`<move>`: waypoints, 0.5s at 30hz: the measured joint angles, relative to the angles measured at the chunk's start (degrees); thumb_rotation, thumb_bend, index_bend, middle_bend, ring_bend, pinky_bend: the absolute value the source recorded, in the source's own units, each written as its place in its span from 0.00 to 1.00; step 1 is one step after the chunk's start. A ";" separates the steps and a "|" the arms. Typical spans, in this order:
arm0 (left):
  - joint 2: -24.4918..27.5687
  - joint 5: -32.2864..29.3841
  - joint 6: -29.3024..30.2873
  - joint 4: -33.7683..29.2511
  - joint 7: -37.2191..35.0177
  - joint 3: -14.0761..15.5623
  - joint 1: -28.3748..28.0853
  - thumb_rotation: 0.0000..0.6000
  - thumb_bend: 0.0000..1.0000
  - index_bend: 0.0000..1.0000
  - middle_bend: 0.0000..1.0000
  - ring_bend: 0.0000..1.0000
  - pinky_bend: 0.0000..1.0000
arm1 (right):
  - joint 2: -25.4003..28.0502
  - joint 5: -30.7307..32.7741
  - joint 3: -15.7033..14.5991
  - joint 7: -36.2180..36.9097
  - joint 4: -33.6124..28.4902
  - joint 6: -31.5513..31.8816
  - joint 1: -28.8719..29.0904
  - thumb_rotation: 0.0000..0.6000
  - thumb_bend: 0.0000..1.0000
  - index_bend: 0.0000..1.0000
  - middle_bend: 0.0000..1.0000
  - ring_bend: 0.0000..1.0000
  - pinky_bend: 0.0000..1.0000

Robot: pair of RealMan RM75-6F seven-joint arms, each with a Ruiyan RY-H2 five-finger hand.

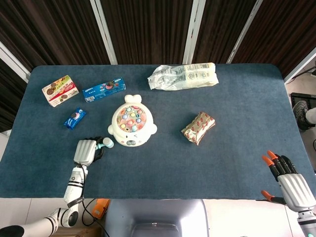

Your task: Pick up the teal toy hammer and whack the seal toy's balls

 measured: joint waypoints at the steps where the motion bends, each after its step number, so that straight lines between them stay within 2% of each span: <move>1: 0.10 0.04 -0.43 0.07 -0.07 0.03 0.06 1.00 0.61 0.49 0.61 0.64 1.00 | 0.02 -0.02 0.00 0.03 0.00 0.07 -0.02 1.00 0.30 0.00 0.00 0.00 0.00; 5: 0.58 0.61 -1.48 0.02 -0.56 0.33 0.25 1.00 0.59 0.47 0.56 0.59 0.97 | 0.04 0.04 0.03 0.12 0.04 0.19 -0.07 1.00 0.30 0.00 0.00 0.00 0.00; 10: 1.02 2.03 -2.43 -0.02 -1.68 1.07 0.42 1.00 0.55 0.43 0.49 0.51 0.75 | 0.00 0.06 -0.01 -0.03 -0.01 0.01 -0.01 1.00 0.30 0.00 0.00 0.00 0.00; 15: 1.25 2.76 -2.72 -0.03 -2.24 1.06 0.39 1.00 0.53 0.41 0.45 0.45 0.67 | 0.01 0.03 -0.01 0.03 0.02 0.25 -0.11 1.00 0.30 0.00 0.00 0.00 0.00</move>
